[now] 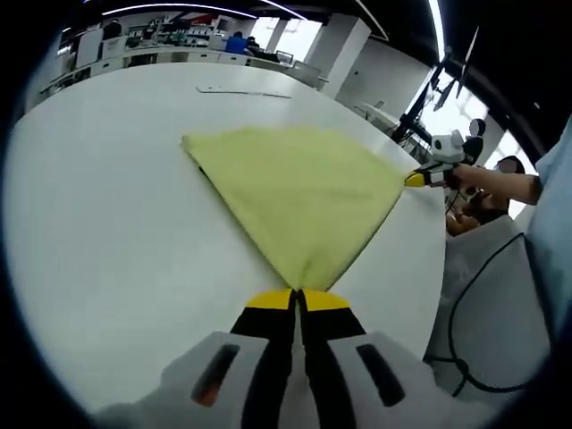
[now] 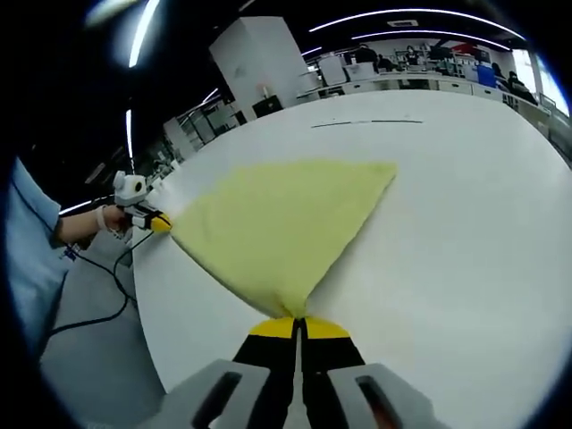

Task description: Fold the garment on the visible template until the final outline fits inside the template.

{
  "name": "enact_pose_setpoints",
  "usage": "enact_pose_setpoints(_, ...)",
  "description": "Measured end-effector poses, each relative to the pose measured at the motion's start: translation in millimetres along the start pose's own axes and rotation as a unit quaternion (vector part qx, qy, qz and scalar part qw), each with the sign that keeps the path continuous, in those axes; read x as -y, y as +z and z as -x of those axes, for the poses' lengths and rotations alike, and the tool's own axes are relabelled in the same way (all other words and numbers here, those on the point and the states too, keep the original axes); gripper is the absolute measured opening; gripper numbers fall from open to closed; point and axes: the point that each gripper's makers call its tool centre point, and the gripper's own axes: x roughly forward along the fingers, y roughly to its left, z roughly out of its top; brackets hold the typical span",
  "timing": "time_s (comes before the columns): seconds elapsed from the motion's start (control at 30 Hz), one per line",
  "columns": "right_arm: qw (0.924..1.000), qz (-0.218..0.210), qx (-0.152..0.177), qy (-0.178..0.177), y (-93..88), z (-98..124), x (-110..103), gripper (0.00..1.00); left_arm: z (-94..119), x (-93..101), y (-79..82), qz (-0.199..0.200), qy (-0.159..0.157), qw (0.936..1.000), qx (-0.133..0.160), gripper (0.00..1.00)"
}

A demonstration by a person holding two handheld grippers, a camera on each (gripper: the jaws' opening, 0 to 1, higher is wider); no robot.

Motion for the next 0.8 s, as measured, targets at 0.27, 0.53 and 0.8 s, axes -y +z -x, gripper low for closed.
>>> enact_pose_setpoints(0.27, 0.9997, -0.006, 0.023, 0.005, 7.8, 9, -6, 0.2, 6, -3.4, 0.7, -0.038, 0.012, 0.999, 0.02, 0.35)
enact_pose_setpoints(0.53, 0.9984, 0.027, 0.048, -0.015, 18.2, 22, -9, 0.49, 14, -4.6, 3.4, -0.059, 0.03, 0.9972, 0.036, 0.59)
enact_pose_setpoints(0.8, 0.9958, 0.038, 0.073, -0.041, 21.7, 36, -11, 0.73, 24, -2.2, 17.9, -0.077, 0.06, 0.992, 0.08, 0.89)
